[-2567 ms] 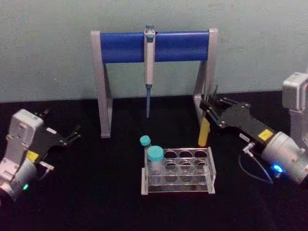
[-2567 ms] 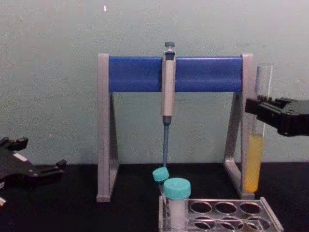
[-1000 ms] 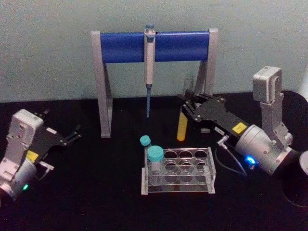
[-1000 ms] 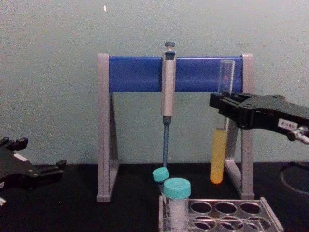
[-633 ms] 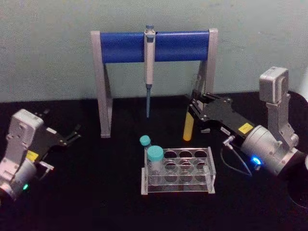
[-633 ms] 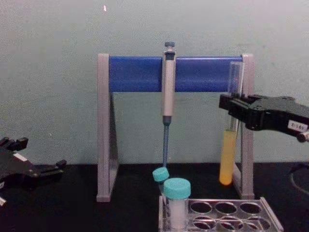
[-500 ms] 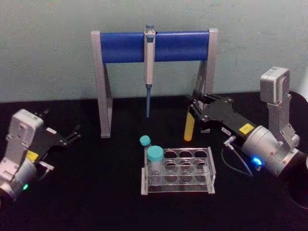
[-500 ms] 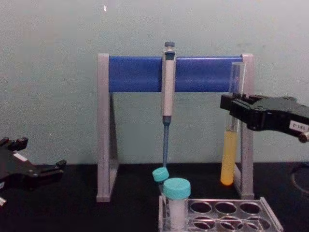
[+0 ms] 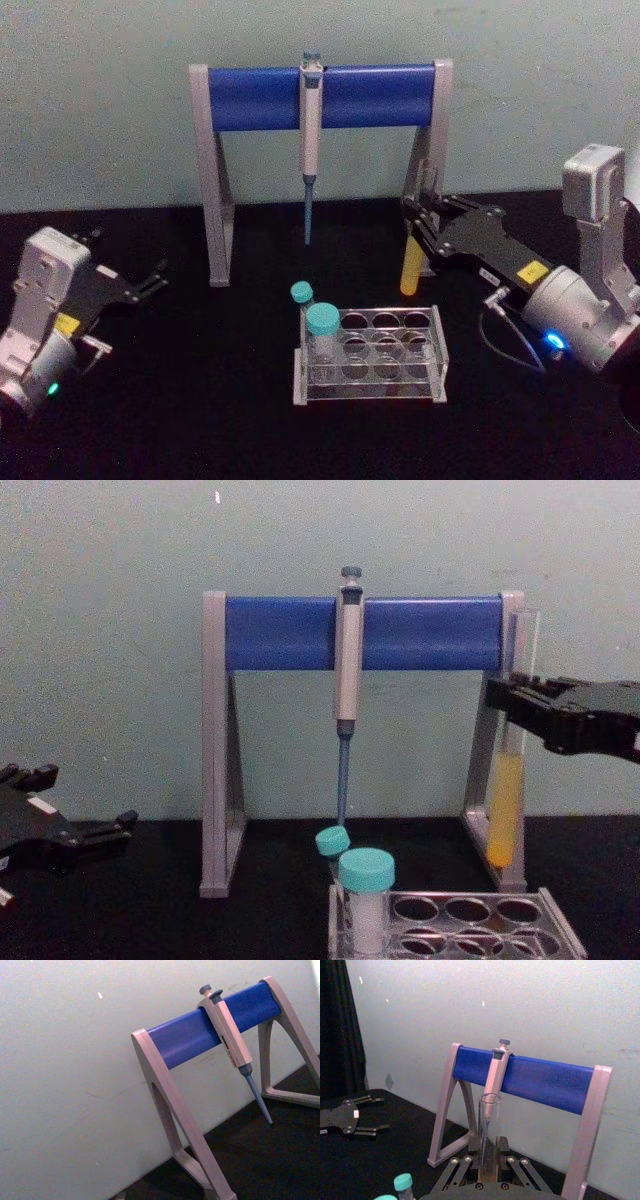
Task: Pick up the test tube from the test tube rack, shake it, then place it back into the test tube rack.
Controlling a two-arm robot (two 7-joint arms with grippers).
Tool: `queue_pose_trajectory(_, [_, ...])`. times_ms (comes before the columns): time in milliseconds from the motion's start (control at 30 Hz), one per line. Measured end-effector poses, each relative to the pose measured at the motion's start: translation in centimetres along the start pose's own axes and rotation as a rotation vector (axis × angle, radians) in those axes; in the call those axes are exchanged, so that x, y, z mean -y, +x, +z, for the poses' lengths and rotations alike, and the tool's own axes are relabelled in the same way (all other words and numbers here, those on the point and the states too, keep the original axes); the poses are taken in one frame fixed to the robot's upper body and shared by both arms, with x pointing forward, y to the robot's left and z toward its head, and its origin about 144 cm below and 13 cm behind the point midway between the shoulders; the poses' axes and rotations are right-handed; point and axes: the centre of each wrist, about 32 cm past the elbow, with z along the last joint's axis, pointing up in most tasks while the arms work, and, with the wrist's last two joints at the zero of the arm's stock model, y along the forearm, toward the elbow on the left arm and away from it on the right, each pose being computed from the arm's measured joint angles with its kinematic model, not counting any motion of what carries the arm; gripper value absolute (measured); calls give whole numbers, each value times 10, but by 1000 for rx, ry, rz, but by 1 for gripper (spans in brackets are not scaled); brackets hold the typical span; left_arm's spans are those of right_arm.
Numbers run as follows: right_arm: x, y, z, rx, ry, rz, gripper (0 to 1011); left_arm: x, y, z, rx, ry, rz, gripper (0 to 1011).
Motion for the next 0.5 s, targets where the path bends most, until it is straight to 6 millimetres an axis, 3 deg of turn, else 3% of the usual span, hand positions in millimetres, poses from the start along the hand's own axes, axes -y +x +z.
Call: queue_pose_trajectory(500, [37, -10, 0, -19, -9, 47, 220, 0, 0, 0, 0, 0, 0, 1010])
